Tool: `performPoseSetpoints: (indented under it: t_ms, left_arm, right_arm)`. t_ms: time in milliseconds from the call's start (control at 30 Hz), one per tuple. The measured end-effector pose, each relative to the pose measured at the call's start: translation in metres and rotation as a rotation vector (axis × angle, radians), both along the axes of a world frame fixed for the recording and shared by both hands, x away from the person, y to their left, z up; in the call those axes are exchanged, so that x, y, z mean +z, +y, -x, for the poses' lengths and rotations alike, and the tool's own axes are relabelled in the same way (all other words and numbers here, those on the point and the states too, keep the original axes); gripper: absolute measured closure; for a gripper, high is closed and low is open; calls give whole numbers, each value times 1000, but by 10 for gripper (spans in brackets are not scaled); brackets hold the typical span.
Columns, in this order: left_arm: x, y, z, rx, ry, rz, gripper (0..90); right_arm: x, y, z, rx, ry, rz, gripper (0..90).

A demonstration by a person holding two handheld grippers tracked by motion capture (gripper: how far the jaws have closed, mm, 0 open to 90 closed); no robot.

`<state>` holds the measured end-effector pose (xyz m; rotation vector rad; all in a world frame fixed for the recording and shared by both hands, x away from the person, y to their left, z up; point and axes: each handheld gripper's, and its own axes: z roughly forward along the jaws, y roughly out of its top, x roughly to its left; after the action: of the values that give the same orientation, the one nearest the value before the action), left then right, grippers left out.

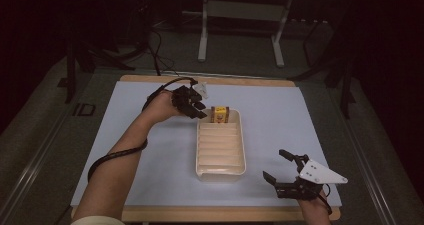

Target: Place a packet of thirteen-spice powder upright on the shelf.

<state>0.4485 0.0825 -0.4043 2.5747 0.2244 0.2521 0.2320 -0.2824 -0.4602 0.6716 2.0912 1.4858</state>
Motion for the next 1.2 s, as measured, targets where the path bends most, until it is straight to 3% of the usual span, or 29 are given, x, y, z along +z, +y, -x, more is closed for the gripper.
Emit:
performPoseSetpoints:
  t_ms: [200, 400, 500, 667, 700, 767, 833, 933, 1033, 1133, 1200]
  left_arm:
    - [1, 14, 7, 64, 9, 3, 629]
    - [-1, 31, 14, 141, 22, 61, 626]
    - [-4, 39, 19, 181, 29, 71, 580]
    - [-11, 54, 26, 281, 63, 95, 431]
    - [-11, 57, 27, 311, 90, 101, 393]
    - [-14, 63, 29, 355, 124, 138, 255]
    - [-15, 68, 32, 394, 120, 145, 204]
    - [-21, 72, 38, 436, 114, 131, 41]
    - [-26, 74, 41, 462, 132, 123, 16]
    - [-33, 78, 48, 490, 164, 144, 13]
    - [-35, 81, 53, 506, 144, 152, 13]
  right_arm:
    - [0, 0, 0, -3, -1, 2, 145]
    - [0, 1, 0, -4, 0, 3, 145]
    - [0, 1, 0, -4, 0, 4, 145]
    - [0, 1, 0, -3, 1, 6, 145]
    - [0, 1, 0, -3, 1, 7, 145]
    - [0, 1, -1, -3, -1, 7, 145]
    - [-1, 2, -1, -3, 0, 8, 145]
    - [-1, 2, 0, -4, 2, 9, 145]
    - [-1, 2, 0, -5, 1, 9, 145]
    - [-1, 2, -1, -6, 1, 9, 145]
    - [-1, 2, -1, -8, 2, 9, 145]
